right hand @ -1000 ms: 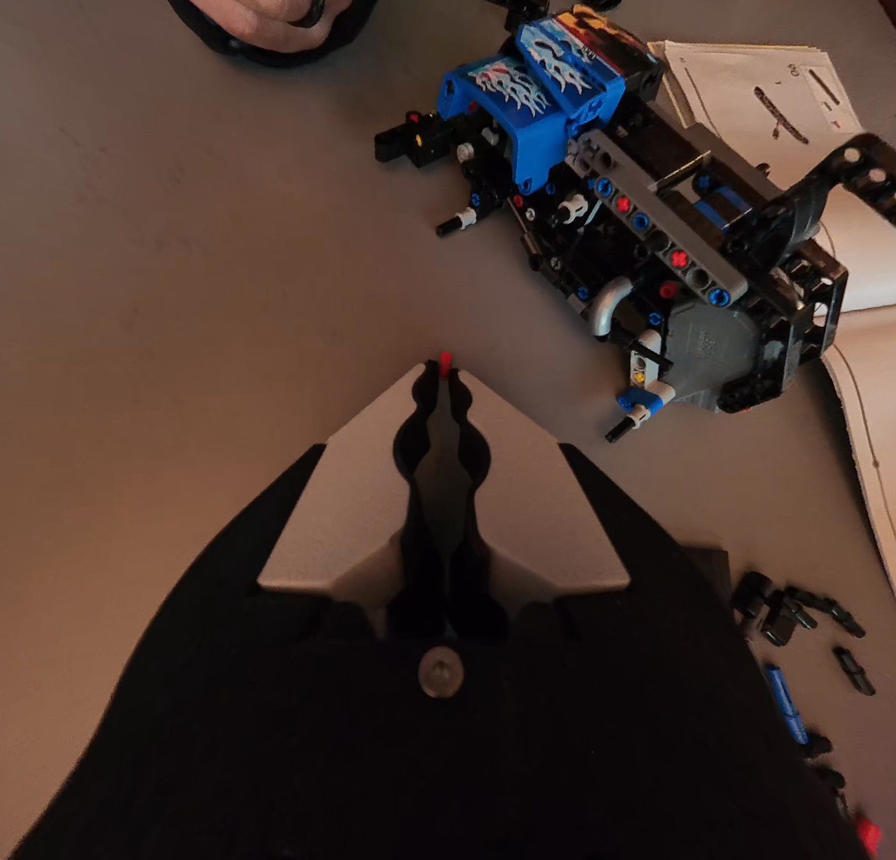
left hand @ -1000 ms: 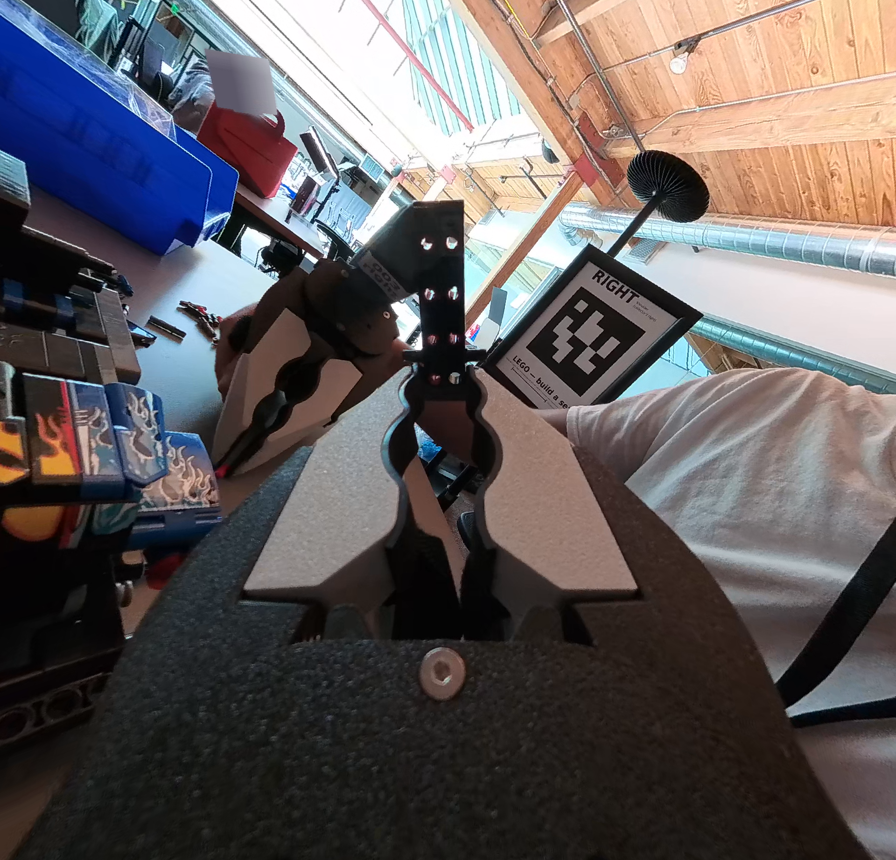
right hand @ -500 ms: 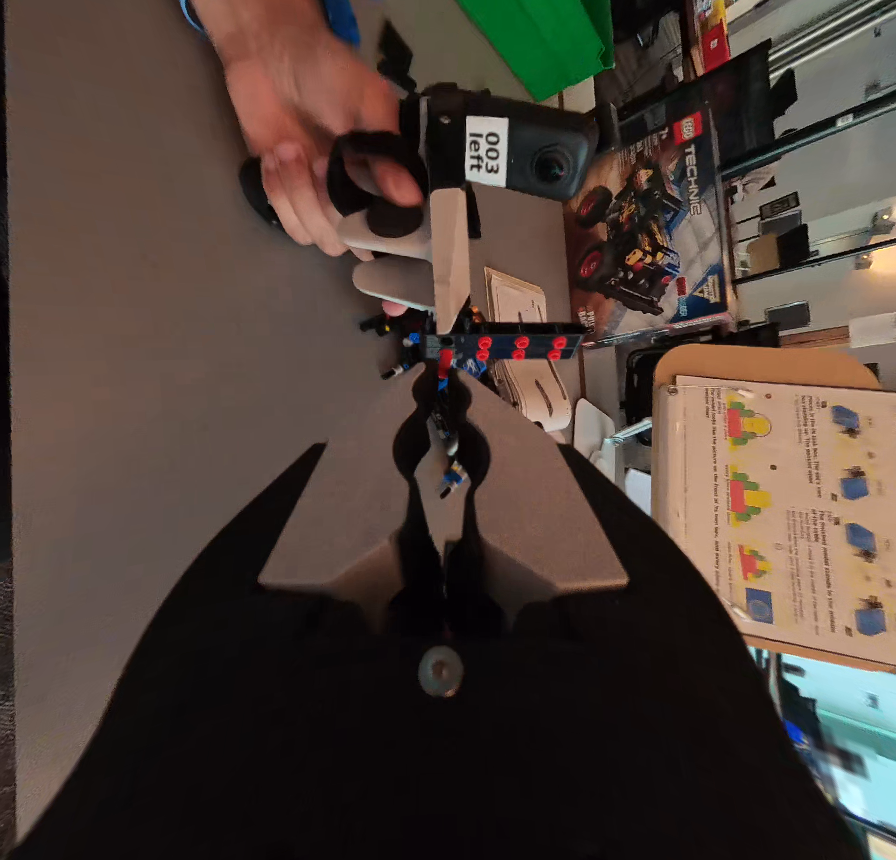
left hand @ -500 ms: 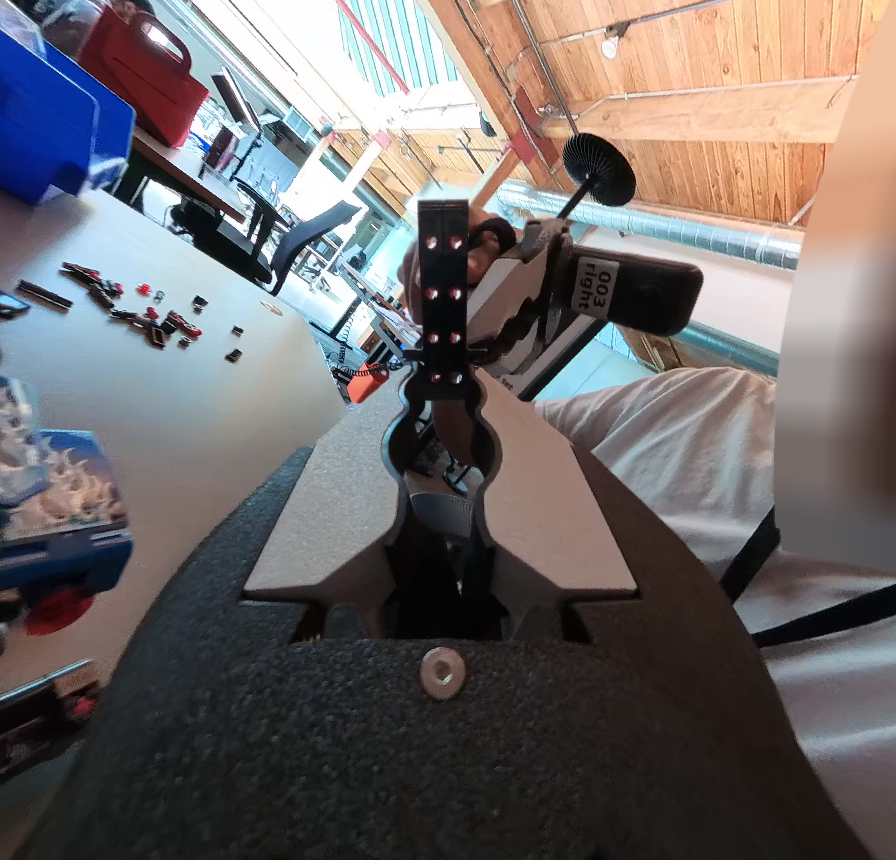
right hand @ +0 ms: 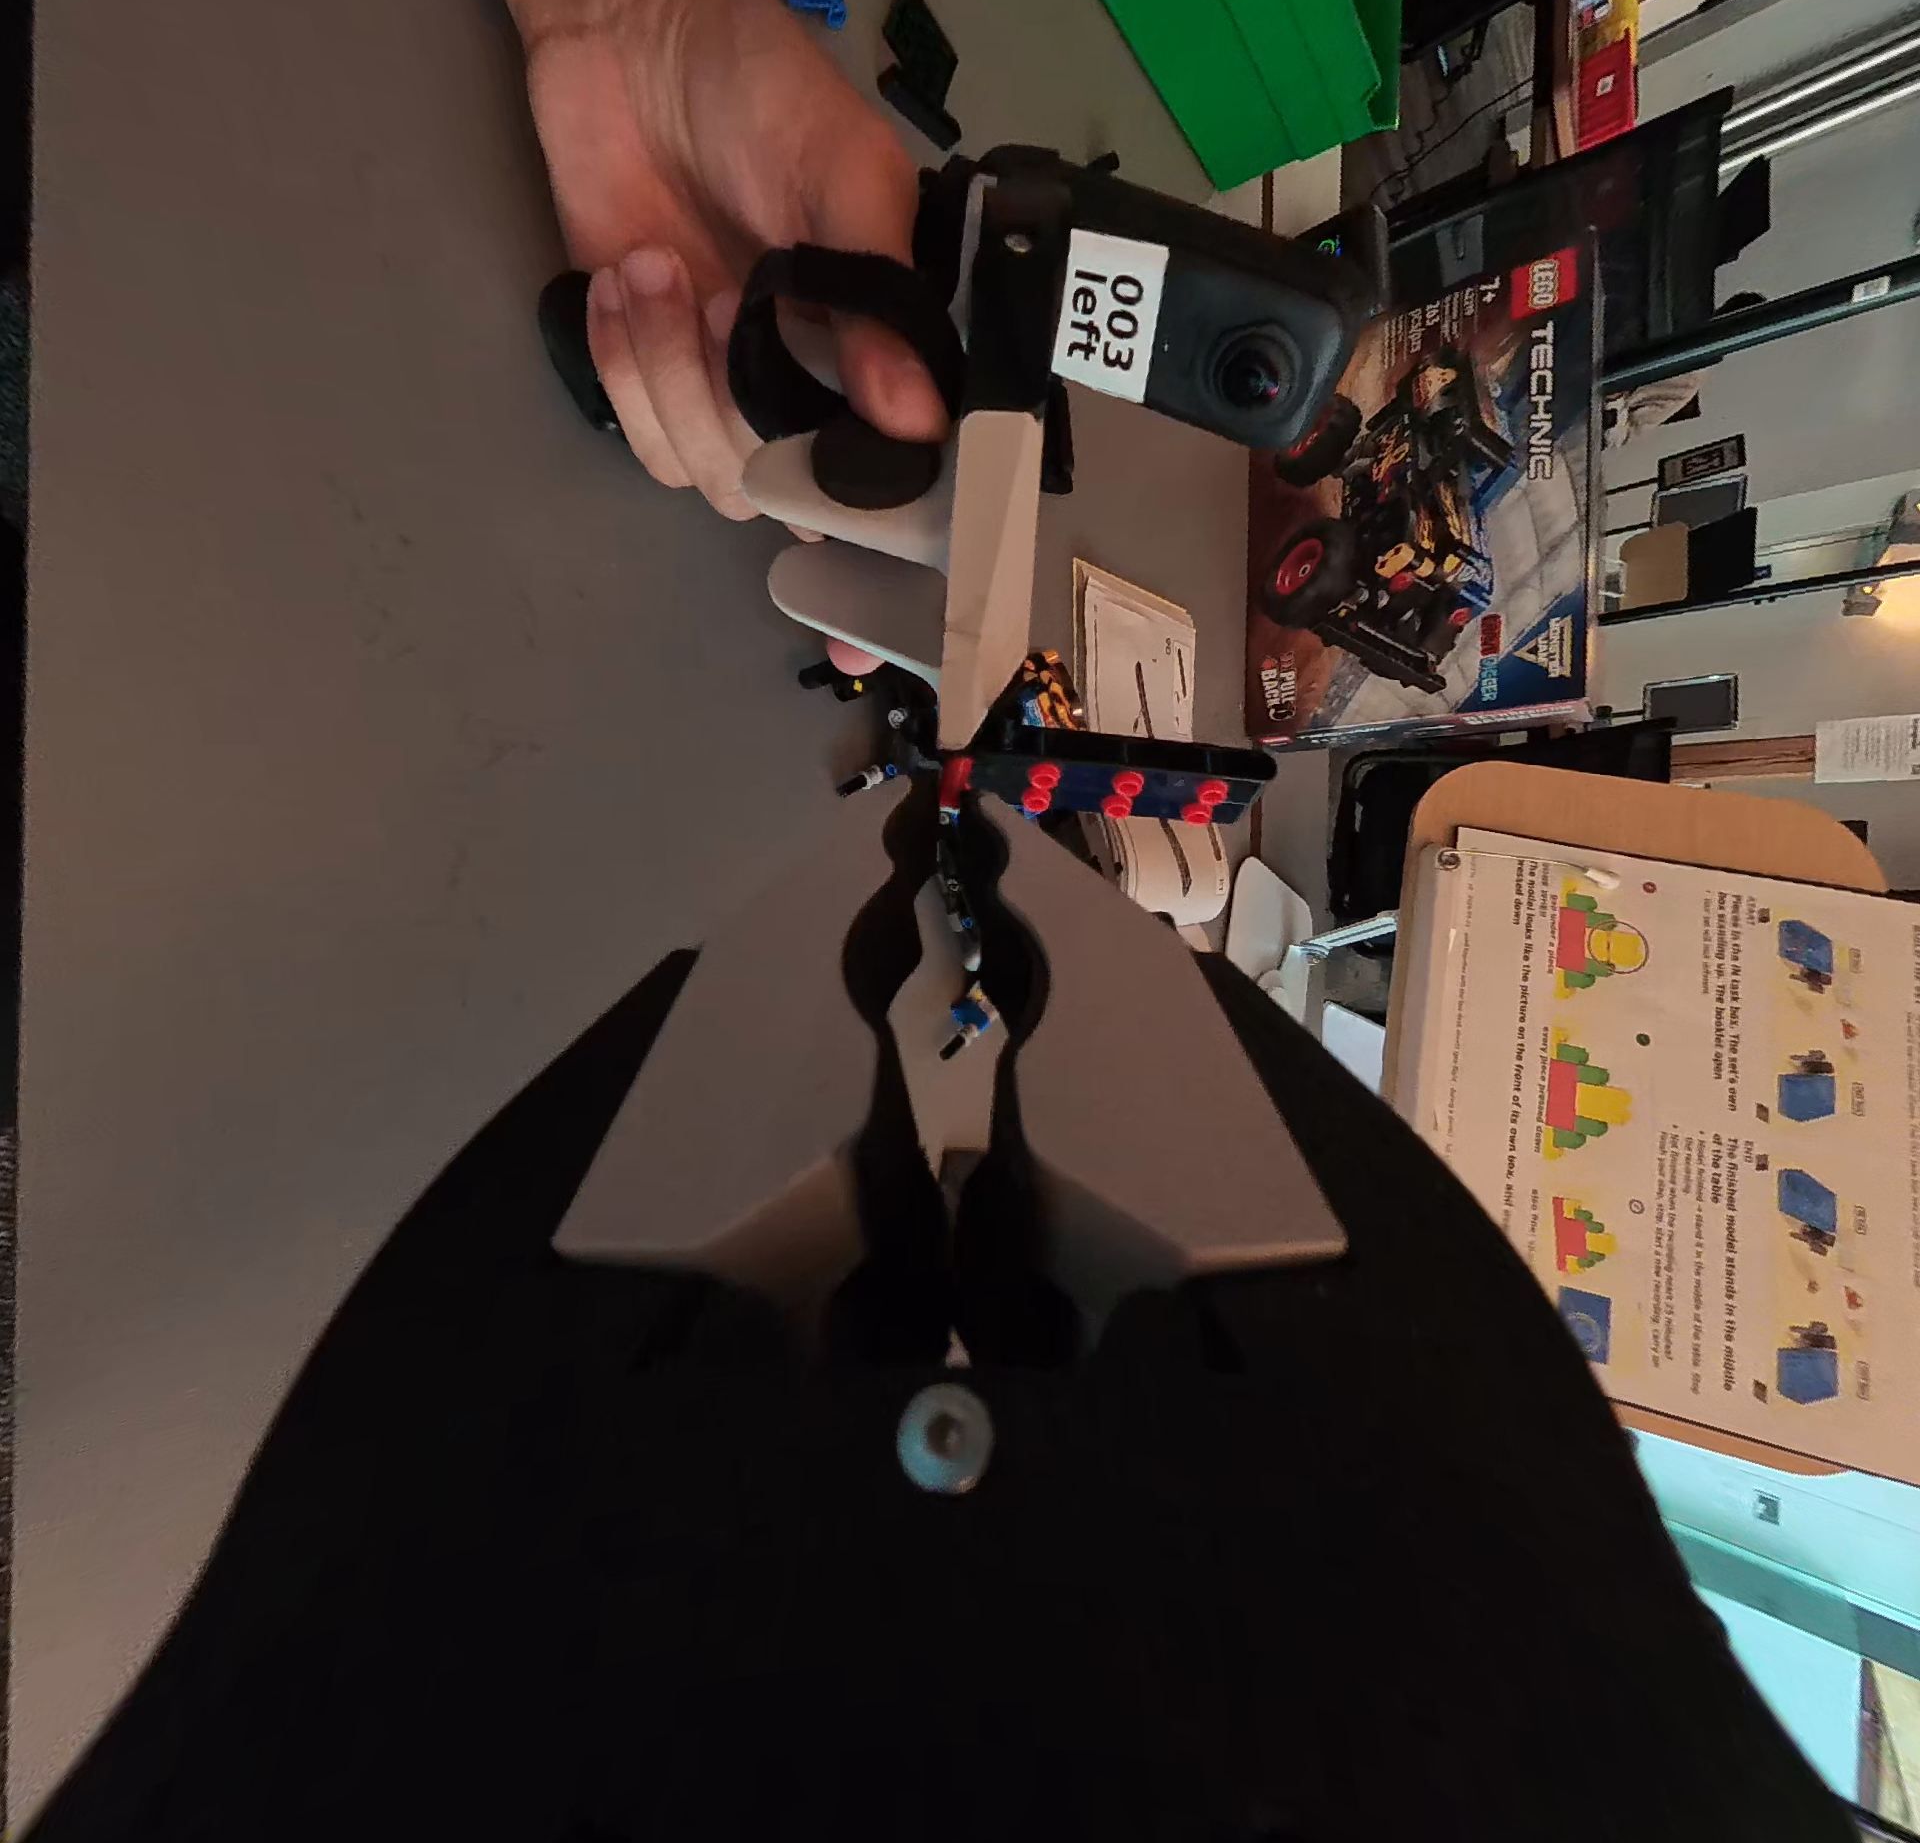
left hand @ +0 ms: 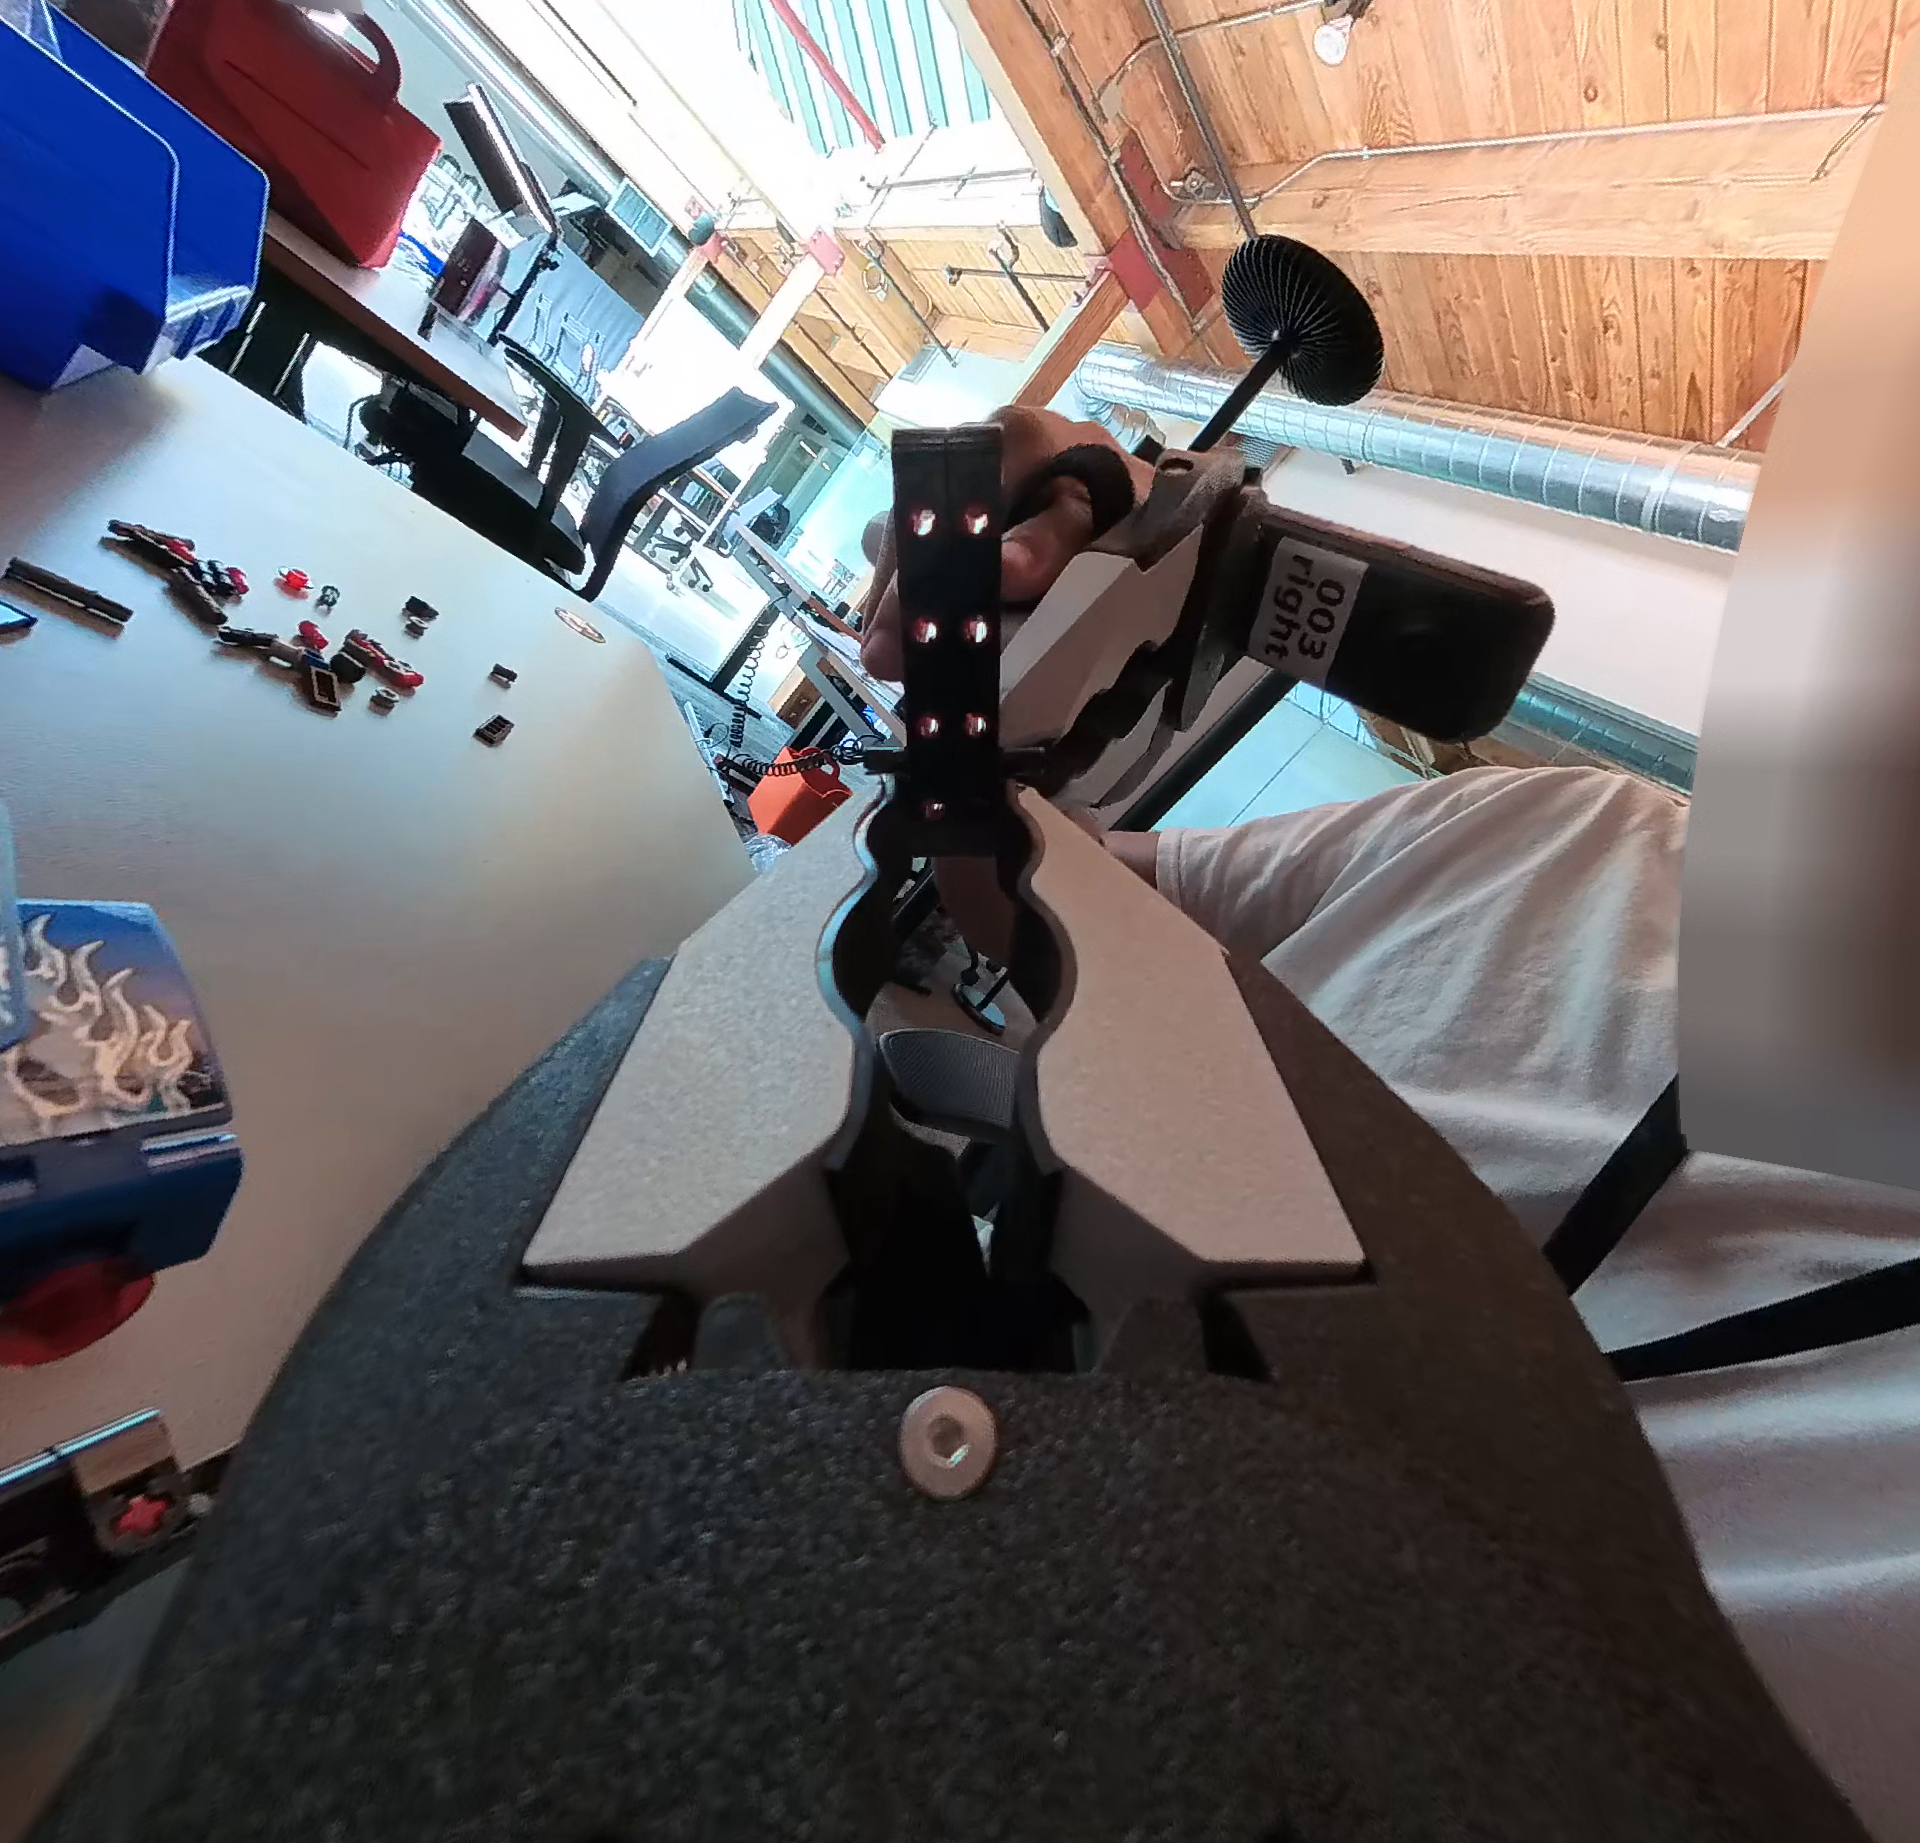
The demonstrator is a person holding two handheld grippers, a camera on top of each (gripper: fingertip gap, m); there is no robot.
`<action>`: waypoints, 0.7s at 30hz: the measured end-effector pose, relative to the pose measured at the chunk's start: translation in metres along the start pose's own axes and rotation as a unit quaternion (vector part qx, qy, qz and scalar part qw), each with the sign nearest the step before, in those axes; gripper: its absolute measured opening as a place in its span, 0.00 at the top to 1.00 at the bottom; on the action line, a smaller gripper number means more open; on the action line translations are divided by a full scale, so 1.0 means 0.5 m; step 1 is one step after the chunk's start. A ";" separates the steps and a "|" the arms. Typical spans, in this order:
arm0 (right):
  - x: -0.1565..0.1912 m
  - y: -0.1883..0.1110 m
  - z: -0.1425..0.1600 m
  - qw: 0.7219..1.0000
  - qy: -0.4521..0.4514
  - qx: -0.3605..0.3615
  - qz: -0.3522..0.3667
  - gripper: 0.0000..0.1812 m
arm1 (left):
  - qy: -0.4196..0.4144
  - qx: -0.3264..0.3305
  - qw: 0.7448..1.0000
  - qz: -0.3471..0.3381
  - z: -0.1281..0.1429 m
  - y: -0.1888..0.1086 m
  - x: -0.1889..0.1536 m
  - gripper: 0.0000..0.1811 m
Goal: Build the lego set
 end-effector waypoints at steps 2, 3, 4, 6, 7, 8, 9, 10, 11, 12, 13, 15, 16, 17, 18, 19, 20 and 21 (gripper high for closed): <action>0.001 0.001 0.001 1.000 -0.013 0.008 0.002 0.99 | 0.003 0.002 1.000 -0.004 0.001 0.000 0.001 0.93; 0.002 0.001 0.001 1.000 -0.024 0.012 0.006 0.99 | 0.005 0.005 1.000 -0.010 0.003 0.001 0.004 0.93; 0.004 0.003 0.005 0.999 -0.032 0.025 0.007 0.99 | 0.011 0.010 1.000 -0.022 0.005 0.002 0.009 0.93; 0.010 0.006 0.012 0.997 -0.048 0.052 0.010 0.99 | 0.024 0.019 0.999 -0.042 0.009 0.002 0.016 0.93; 0.011 0.006 0.016 0.997 -0.051 0.064 0.011 0.99 | 0.032 0.022 0.998 -0.057 0.010 0.002 0.022 0.93; 0.012 0.008 0.021 0.996 -0.052 0.077 0.012 0.99 | 0.041 0.026 0.996 -0.071 0.012 0.001 0.028 0.93; 0.014 0.010 0.025 0.994 -0.056 0.089 0.013 0.99 | 0.049 0.031 0.995 -0.084 0.013 0.001 0.032 0.93; 0.016 0.013 0.029 0.993 -0.060 0.102 0.014 0.99 | 0.057 0.034 0.993 -0.097 0.014 0.001 0.037 0.93; 0.017 0.016 0.032 0.991 -0.062 0.115 0.016 0.99 | 0.064 0.037 0.991 -0.110 0.014 0.000 0.041 0.93; 0.017 0.019 0.036 0.990 -0.064 0.126 0.019 0.99 | 0.071 0.039 0.989 -0.121 0.014 -0.001 0.045 0.93; 0.017 0.021 0.038 0.988 -0.070 0.137 0.023 0.99 | 0.079 0.040 0.987 -0.133 0.013 -0.002 0.048 0.93; 0.017 0.026 0.043 0.983 -0.081 0.159 0.031 0.99 | 0.098 0.048 0.982 -0.154 0.014 -0.003 0.054 0.92; 0.018 0.028 0.045 0.981 -0.088 0.170 0.034 0.99 | 0.107 0.049 0.980 -0.163 0.013 -0.003 0.055 0.92; 0.018 0.030 0.047 0.978 -0.093 0.180 0.039 0.98 | 0.113 0.049 0.978 -0.171 0.013 -0.004 0.057 0.92; 0.017 0.032 0.048 0.976 -0.096 0.189 0.043 0.98 | 0.116 0.050 0.976 -0.176 0.013 -0.005 0.059 0.92; 0.018 0.033 0.049 0.975 -0.100 0.194 0.044 0.98 | 0.116 0.052 0.976 -0.179 0.013 -0.005 0.060 0.92; 0.019 0.035 0.050 0.974 -0.103 0.195 0.044 0.98 | 0.117 0.051 0.975 -0.182 0.013 -0.006 0.061 0.92; 0.018 0.035 0.050 0.974 -0.103 0.195 0.046 0.98 | 0.118 0.051 0.975 -0.183 0.012 -0.006 0.061 0.92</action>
Point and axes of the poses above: each gripper's, where its closed fingertips meet, y out along the fingers, z out of its underside, x = y × z across the jaws, the point moved 1 cm from there along -y, back along the fingers
